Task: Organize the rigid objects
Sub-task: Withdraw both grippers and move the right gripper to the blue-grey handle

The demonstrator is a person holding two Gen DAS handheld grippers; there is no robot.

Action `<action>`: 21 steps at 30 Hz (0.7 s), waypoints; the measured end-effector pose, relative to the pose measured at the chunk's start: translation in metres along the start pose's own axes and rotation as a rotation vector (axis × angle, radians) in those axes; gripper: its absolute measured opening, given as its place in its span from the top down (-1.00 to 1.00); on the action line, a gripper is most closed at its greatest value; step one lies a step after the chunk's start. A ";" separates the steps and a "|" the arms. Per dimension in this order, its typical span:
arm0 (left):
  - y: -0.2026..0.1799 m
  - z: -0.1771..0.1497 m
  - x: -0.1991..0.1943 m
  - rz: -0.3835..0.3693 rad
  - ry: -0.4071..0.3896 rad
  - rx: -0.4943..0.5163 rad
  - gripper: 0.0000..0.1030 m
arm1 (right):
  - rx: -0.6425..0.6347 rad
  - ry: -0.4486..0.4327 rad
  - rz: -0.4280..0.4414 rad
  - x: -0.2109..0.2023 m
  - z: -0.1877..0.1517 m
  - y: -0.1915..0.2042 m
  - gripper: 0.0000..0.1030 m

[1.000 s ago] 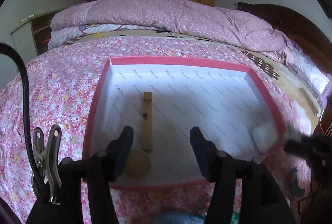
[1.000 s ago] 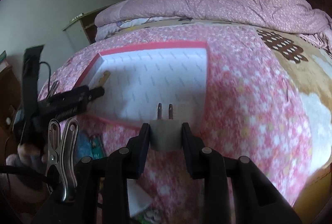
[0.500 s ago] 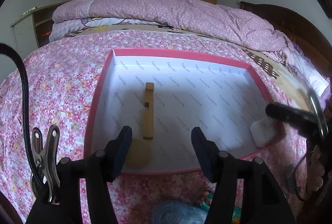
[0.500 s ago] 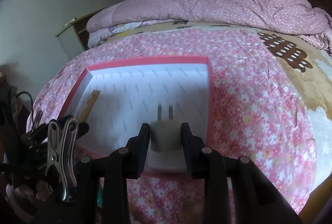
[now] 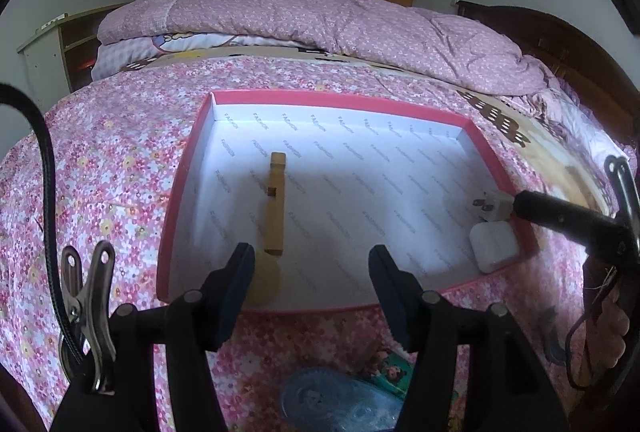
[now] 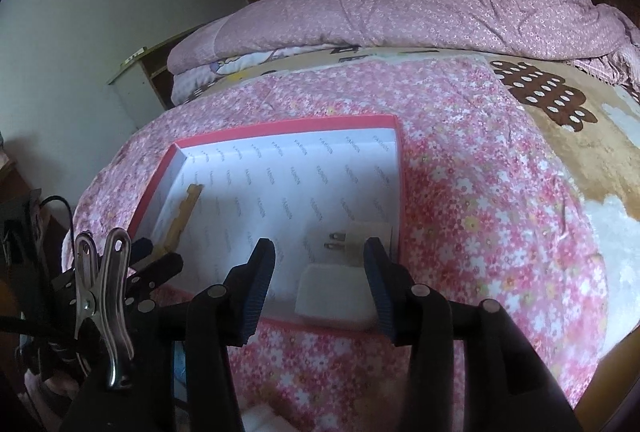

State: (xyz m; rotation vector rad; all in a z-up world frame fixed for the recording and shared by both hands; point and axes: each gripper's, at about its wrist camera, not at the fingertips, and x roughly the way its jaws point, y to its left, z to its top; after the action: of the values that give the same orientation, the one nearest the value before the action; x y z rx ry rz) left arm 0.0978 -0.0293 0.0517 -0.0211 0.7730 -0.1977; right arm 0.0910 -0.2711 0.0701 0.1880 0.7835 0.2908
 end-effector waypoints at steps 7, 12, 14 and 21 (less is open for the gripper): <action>0.001 -0.003 -0.007 -0.012 0.005 -0.016 -0.22 | -0.029 0.002 0.008 -0.010 -0.007 0.007 0.08; 0.000 -0.005 -0.014 -0.015 0.001 -0.025 -0.22 | -0.052 0.013 0.013 -0.017 -0.015 0.011 0.08; 0.000 -0.006 -0.017 -0.013 -0.004 -0.027 -0.22 | -0.047 0.016 0.021 -0.023 -0.020 0.010 0.08; -0.002 -0.011 -0.029 -0.020 -0.016 -0.016 -0.23 | -0.064 0.005 -0.009 -0.050 -0.047 0.003 0.08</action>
State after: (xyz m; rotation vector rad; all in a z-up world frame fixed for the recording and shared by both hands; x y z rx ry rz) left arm 0.0693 -0.0257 0.0644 -0.0453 0.7587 -0.2103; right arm 0.0230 -0.2821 0.0716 0.1237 0.7787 0.3077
